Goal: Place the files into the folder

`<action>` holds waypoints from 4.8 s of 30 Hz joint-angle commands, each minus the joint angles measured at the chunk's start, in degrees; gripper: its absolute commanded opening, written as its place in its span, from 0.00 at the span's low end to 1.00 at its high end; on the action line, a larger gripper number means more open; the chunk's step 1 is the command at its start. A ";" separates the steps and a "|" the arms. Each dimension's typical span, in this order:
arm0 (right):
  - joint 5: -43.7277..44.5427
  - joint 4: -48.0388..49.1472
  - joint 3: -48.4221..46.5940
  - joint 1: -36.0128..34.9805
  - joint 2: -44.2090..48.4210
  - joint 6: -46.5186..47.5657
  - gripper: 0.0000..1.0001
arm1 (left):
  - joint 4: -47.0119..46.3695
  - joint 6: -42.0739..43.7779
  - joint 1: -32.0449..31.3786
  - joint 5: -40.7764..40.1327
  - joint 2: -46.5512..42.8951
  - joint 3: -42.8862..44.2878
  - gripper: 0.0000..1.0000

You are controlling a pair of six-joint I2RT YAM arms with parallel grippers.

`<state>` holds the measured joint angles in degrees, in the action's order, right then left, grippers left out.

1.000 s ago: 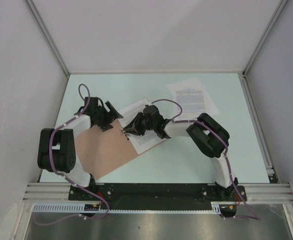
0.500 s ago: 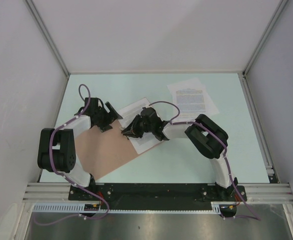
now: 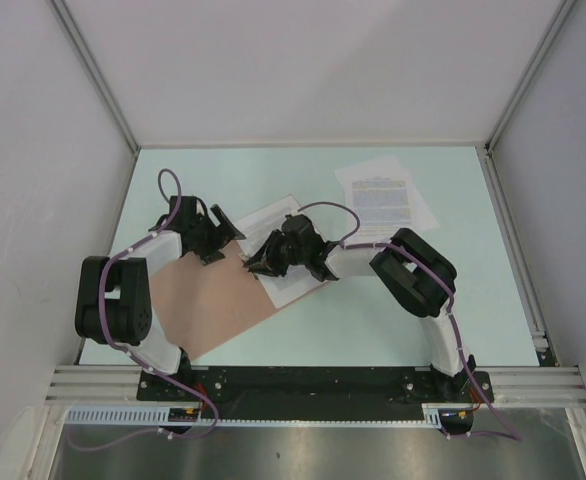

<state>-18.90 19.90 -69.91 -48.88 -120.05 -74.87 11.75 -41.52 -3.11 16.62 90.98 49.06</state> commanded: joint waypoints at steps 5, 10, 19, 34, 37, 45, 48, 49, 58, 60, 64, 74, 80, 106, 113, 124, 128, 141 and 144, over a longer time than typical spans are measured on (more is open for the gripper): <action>0.09 1.01 -1.99 0.63 1.57 0.95 0.27 | -1.11 1.26 -0.23 -0.63 -0.54 -0.28 0.87; -0.18 1.46 -2.07 1.42 1.92 0.95 0.31 | -1.29 1.35 -0.23 -0.45 -0.45 -0.28 0.88; -1.05 3.48 -1.99 1.25 1.31 0.43 0.36 | -1.64 1.53 -0.31 -0.19 -0.36 -0.54 0.87; -0.79 0.58 -1.99 1.16 1.22 0.95 0.04 | -0.15 3.02 -0.58 -0.98 -1.33 -0.54 0.87; -0.88 -1.44 -1.90 1.25 1.13 3.14 0.00 | 1.52 2.76 -1.45 -2.38 -3.70 -1.50 0.86; 3.06 -8.29 -1.81 1.51 -0.18 13.34 0.00 | -0.85 0.30 -2.69 -4.05 -4.76 -6.61 0.80; 5.09 -11.45 -1.81 1.86 -0.62 18.86 0.00 | -1.73 -0.05 -2.60 -5.55 -3.97 -8.27 0.80; 6.84 -12.42 -1.81 1.95 -0.80 20.10 0.00 | -2.25 0.03 -2.60 -5.81 -3.62 -8.54 0.80; 17.57 -21.57 -1.37 1.77 -3.00 28.64 0.00 | -1.64 1.35 -2.69 -6.60 -2.56 -7.14 0.81; 18.89 -22.71 -1.19 1.69 -3.52 28.82 0.00 | -1.12 1.88 -2.60 -6.87 -2.39 -6.70 0.81; 21.28 -23.77 -0.58 1.86 -4.75 29.52 0.00 | -0.50 3.02 -2.95 -7.30 -2.56 -5.64 0.81; 20.22 -21.40 1.70 2.12 -4.40 27.67 0.00 | -0.76 0.48 -10.68 -5.72 -14.06 -9.05 0.75; 19.51 -20.34 2.50 2.04 -3.61 28.38 0.00 | -1.90 -1.99 -13.23 -9.50 -24.17 -19.60 0.55; 24.26 -28.43 2.59 4.93 -7.65 28.20 0.00 | 3.19 -2.69 -16.40 -15.83 -18.21 -24.10 0.34; 20.05 -25.53 2.58 1.96 -7.91 27.42 0.00 | 0.47 -2.60 -16.31 -11.01 -16.11 -23.92 0.31; -2.37 -5.84 6.80 3.35 -4.76 19.15 0.00 | -0.50 -2.87 -17.45 -10.91 -16.09 -23.92 0.30; -4.83 -3.56 6.89 3.71 -4.14 18.18 0.00 | -0.41 -2.69 -17.45 -11.17 -16.36 -23.92 0.30; -4.57 -7.50 6.72 7.22 3.93 28.80 0.59 | -0.76 -3.74 -17.36 -10.73 -13.20 -20.23 0.31; -1.51 -15.31 6.63 10.55 11.74 35.91 0.72 | 0.20 -3.75 -16.31 -12.75 -12.41 -18.56 0.31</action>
<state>-24.80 18.04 -64.23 -42.70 -116.75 -49.78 7.27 -45.23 -20.08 7.92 76.09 29.26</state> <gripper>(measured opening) 0.664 0.304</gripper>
